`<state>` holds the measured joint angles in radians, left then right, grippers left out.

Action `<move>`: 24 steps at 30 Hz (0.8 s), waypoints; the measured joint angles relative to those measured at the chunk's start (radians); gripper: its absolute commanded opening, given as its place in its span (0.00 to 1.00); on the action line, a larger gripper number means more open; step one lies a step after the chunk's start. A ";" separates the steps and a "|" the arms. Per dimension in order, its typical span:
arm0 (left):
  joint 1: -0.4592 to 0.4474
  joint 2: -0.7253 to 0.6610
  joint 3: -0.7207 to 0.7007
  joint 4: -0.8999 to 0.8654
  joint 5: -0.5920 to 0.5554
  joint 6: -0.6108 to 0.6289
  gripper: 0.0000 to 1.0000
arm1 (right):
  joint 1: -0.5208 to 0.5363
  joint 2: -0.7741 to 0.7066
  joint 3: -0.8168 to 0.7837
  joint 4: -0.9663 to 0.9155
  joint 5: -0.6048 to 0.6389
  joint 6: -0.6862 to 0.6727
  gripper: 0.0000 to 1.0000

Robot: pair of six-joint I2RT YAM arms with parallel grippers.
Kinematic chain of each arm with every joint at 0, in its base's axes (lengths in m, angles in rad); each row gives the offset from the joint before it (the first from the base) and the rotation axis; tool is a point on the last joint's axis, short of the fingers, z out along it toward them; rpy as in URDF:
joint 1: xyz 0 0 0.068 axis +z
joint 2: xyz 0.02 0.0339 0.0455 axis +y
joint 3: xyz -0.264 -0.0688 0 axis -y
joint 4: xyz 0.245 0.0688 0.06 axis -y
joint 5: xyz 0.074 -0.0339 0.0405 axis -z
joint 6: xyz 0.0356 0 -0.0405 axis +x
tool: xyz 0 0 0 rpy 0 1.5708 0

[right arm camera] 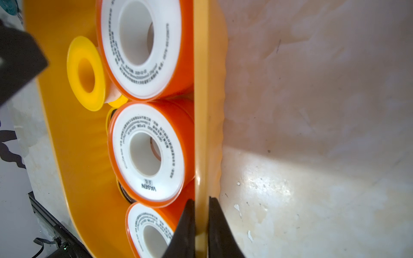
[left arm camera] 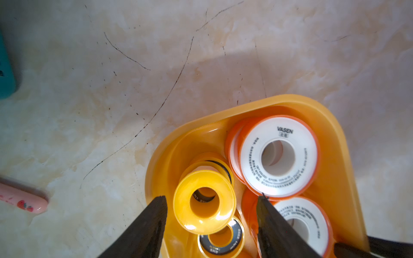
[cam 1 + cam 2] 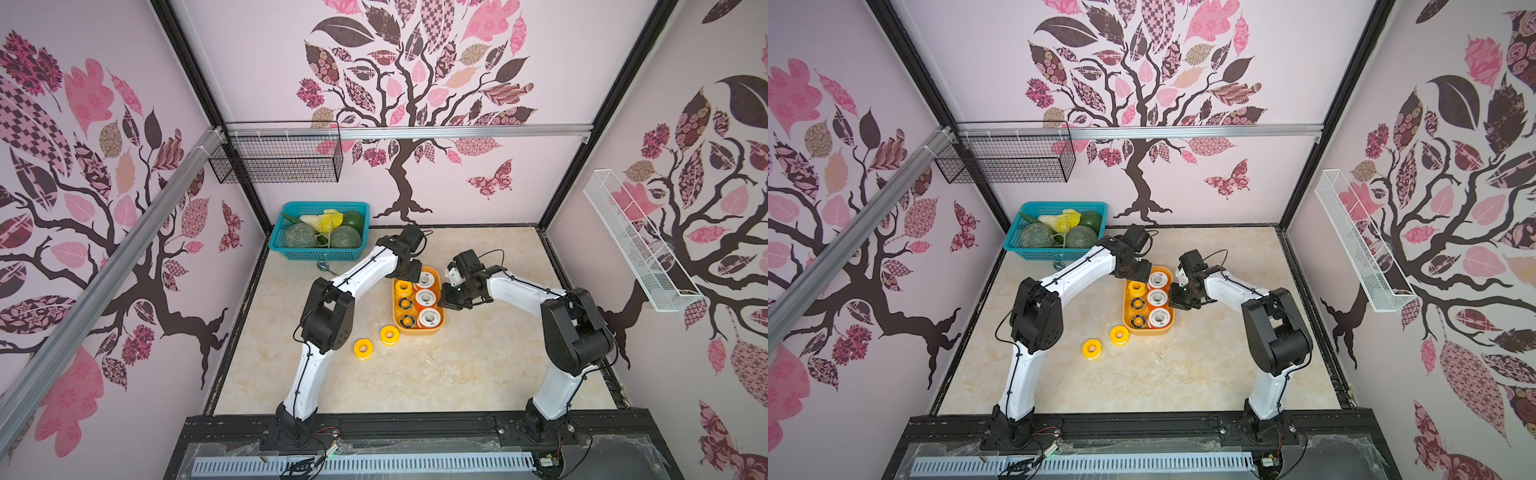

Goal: Put the sealing tape into the storage box
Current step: Place the sealing tape in the storage box, then pick up the sealing tape at the center of the board.

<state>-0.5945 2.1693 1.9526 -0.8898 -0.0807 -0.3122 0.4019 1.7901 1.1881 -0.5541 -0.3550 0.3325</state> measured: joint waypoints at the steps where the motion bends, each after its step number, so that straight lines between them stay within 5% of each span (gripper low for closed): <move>1: 0.000 -0.034 -0.025 0.019 0.000 0.000 0.68 | 0.000 0.000 0.000 0.000 0.001 0.000 0.14; 10: 0.000 -0.325 -0.258 0.112 -0.048 0.000 0.69 | 0.004 -0.015 0.000 -0.042 0.031 -0.008 0.13; 24: 0.003 -0.725 -0.810 0.077 -0.064 -0.056 0.71 | 0.006 -0.031 0.003 -0.059 0.046 -0.019 0.21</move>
<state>-0.5915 1.4441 1.1423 -0.8127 -0.1444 -0.3679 0.4076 1.7592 1.1915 -0.6132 -0.3092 0.3138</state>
